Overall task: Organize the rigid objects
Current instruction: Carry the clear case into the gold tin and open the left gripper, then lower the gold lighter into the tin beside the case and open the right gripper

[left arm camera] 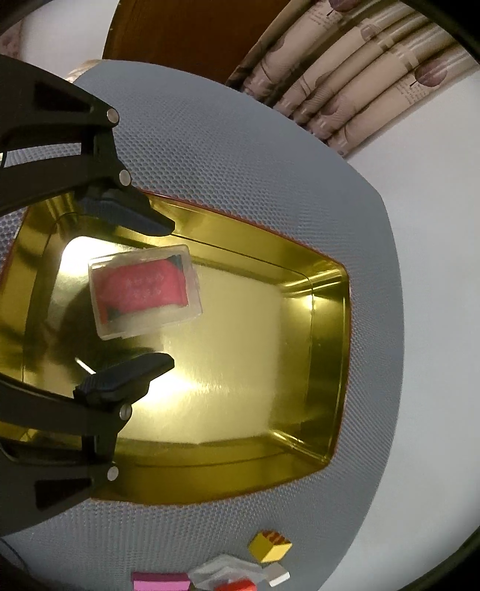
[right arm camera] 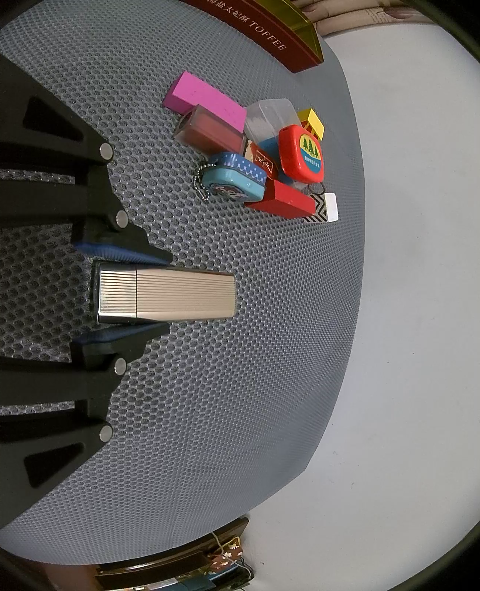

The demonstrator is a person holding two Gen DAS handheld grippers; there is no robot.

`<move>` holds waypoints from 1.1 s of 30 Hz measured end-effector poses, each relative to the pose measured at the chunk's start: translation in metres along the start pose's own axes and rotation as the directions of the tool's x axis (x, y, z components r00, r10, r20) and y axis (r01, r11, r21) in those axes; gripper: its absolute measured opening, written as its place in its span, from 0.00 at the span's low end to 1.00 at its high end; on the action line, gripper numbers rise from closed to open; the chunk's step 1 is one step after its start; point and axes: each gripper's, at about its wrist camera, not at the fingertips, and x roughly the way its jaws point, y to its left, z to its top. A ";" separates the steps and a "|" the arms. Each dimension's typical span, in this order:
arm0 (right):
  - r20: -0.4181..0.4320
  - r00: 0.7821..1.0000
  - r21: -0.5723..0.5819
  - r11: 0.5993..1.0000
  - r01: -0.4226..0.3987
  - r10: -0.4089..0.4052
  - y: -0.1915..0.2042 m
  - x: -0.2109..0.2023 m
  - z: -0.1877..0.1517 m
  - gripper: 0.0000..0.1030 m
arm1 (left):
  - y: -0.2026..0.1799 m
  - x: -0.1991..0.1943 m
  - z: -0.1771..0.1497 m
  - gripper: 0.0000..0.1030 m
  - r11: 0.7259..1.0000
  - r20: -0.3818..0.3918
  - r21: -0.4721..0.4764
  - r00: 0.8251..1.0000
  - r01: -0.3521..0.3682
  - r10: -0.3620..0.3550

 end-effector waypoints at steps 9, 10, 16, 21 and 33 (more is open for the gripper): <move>0.000 1.000 -0.002 1.000 0.002 -0.002 0.000 0.000 0.000 0.30 | 0.004 -0.025 -0.011 0.66 1.000 0.049 -0.016 0.999 0.019 -0.018; 0.000 1.000 -0.002 1.000 0.002 -0.002 -0.001 0.001 0.000 0.30 | 0.005 -0.028 -0.013 0.69 1.000 0.058 -0.018 0.998 0.019 -0.018; -0.001 1.000 -0.008 1.000 0.022 -0.022 -0.001 0.004 0.001 0.30 | 0.013 -0.035 -0.027 0.72 0.999 0.078 -0.011 0.996 0.032 -0.031; -0.011 0.999 0.024 0.999 0.038 -0.037 -0.003 0.004 0.001 0.29 | 0.025 -0.043 -0.040 0.73 0.999 0.116 -0.046 0.993 0.018 -0.013; -0.023 0.999 0.071 0.997 -0.029 0.030 0.004 -0.028 0.002 0.29 | 0.052 -0.041 -0.043 0.76 0.991 0.121 -0.133 0.993 0.027 -0.010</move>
